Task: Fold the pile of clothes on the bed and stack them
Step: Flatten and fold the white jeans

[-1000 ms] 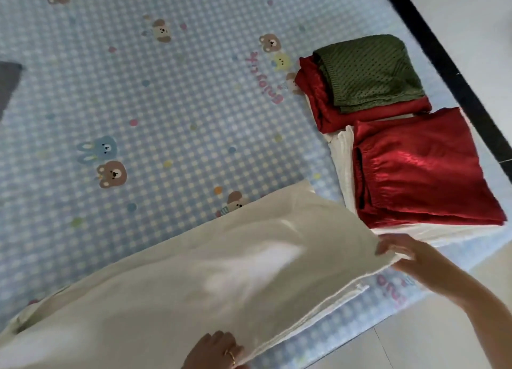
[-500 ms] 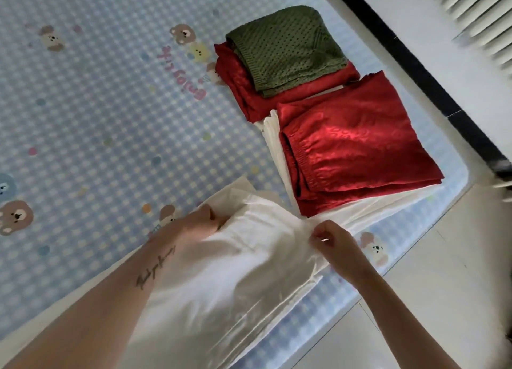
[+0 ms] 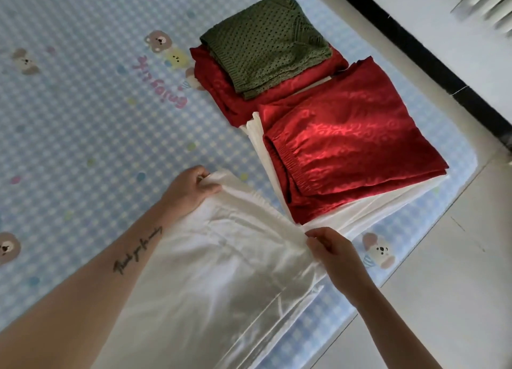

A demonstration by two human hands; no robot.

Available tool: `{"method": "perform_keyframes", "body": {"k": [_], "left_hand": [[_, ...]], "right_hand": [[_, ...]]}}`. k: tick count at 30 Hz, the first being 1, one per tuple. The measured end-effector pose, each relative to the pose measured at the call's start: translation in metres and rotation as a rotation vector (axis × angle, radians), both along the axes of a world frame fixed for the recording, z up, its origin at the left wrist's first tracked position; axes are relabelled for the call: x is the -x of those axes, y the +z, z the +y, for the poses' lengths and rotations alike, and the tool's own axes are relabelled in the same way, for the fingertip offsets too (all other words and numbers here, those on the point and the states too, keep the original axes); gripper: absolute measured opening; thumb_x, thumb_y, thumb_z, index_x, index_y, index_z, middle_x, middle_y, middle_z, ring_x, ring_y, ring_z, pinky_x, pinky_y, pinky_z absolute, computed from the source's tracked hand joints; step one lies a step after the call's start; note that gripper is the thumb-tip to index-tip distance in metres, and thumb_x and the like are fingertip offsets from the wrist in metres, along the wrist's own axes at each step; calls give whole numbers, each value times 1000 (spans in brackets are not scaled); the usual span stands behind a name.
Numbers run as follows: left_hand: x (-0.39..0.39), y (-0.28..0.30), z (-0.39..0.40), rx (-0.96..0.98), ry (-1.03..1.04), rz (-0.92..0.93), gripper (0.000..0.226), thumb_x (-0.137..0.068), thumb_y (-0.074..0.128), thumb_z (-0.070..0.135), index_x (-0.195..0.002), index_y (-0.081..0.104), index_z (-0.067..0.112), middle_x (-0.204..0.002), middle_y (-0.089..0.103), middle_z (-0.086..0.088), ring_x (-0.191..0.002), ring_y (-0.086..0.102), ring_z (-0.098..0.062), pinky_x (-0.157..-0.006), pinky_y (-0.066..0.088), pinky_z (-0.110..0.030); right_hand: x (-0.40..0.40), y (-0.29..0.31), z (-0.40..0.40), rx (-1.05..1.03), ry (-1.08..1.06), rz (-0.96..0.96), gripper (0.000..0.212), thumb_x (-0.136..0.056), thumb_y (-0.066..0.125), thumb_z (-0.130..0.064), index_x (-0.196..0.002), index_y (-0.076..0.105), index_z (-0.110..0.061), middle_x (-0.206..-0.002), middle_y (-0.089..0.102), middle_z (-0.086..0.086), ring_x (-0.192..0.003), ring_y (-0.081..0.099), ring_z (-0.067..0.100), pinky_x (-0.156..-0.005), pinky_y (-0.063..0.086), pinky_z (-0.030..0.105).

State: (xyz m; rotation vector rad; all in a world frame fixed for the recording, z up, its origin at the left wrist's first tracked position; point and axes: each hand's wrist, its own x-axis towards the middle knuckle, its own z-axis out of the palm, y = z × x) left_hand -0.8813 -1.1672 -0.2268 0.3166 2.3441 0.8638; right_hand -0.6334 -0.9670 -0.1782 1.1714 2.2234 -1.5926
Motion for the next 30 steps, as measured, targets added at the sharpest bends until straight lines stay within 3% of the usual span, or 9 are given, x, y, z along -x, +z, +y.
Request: {"method": "perform_keyframes", "body": {"k": [4,8,10,12,14,18,21,25,30], "left_hand": [[-23,-37,7,165,-47,44,35,-87,62,36,-105,55,6,-100,63,-17,-95,59,-32,-80,44,-37],[-14,-37,21,-93,291,-27,16,-85,62,20,-70,60,17,-63,59,-3,-67,56,-25,-48,41,-26],[-15,-36,26,-79,232,68,9,-86,59,15,-91,66,13,-82,66,-11,-80,61,-32,-64,51,-33],[-42,-35,13,110,88,322,31,-88,57,15,-118,58,10,-110,60,-15,-103,54,-34,-88,46,-42],[-102,-30,-19,33,70,515,33,-88,55,20,-120,53,10,-110,55,-13,-101,51,-30,-88,41,-39],[-286,-26,-106,-3,-88,375,37,-71,59,43,-97,50,18,-97,55,-4,-84,48,-20,-75,39,-28],[-347,-35,-150,67,-129,417,20,-73,49,35,-89,46,23,-94,45,1,-77,44,-18,-67,37,-27],[-344,-28,-162,58,-105,479,20,-65,46,22,-84,41,25,-89,40,3,-78,44,-11,-66,40,-22],[-348,-17,-170,-50,-100,215,55,-52,87,15,-84,44,26,-82,54,5,-78,45,-5,-58,48,-18]], "right_hand": [[0,-15,-13,-169,35,-58,8,-86,66,-22,-91,60,-20,-77,66,-6,-72,61,8,-65,47,26],[-14,-28,-13,-197,-56,-73,8,-82,67,-23,-82,59,-25,-67,66,-4,-61,59,6,-57,48,22],[-16,-33,-9,-183,-103,-65,7,-83,66,-19,-81,61,-23,-68,65,-2,-65,59,9,-59,47,22],[-18,-35,-12,-195,-72,-119,5,-85,65,-18,-87,60,-19,-74,65,-3,-75,61,18,-67,49,32],[-26,-36,-20,-210,-157,-155,18,-84,67,-26,-93,57,-15,-81,65,-3,-80,62,20,-69,47,34],[-40,-34,-49,-165,-334,-177,45,-77,76,-33,-106,48,-11,-84,65,5,-71,67,26,-69,56,43],[-45,-36,-60,-136,-293,-203,32,-85,68,-21,-106,50,-4,-82,66,13,-65,66,28,-67,57,49],[-53,-41,-51,-185,-292,-186,25,-92,57,-18,-112,54,-3,-90,65,18,-79,65,34,-50,57,24],[-61,-51,-48,-236,-280,-174,32,-94,52,-15,-123,52,-3,-101,64,20,-82,60,31,-41,47,9]]}}
